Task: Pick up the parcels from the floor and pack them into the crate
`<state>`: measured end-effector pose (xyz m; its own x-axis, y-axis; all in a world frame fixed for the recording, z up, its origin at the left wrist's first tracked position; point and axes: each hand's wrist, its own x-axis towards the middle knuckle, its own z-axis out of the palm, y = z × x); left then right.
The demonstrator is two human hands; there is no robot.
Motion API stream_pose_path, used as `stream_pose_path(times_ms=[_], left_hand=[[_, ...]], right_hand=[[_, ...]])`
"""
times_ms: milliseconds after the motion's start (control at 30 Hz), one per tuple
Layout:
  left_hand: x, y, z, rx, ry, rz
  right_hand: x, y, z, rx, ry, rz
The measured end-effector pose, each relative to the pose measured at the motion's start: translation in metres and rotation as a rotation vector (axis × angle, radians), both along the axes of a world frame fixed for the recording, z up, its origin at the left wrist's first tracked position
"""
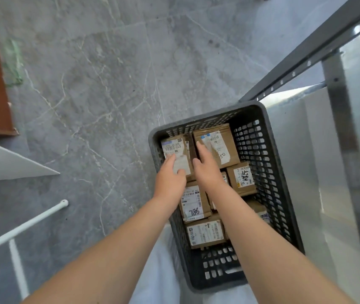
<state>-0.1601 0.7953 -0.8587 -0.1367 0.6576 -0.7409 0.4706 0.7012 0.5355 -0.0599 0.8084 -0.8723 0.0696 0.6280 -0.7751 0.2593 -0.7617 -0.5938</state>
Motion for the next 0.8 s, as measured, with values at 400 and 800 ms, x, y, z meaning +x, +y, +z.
stream_pose_path(times_ms=[400, 800], left_hand=[[-0.016, 0.075, 0.267, 0.566, 0.13, -0.364], [0.051, -0.124, 0.441, 0.878, 0.081, -0.847]], right_hand=[[0.002, 0.056, 0.286, 0.348, -0.012, -0.255], [0.109, -0.221, 0.464, 0.505, -0.262, -0.597]])
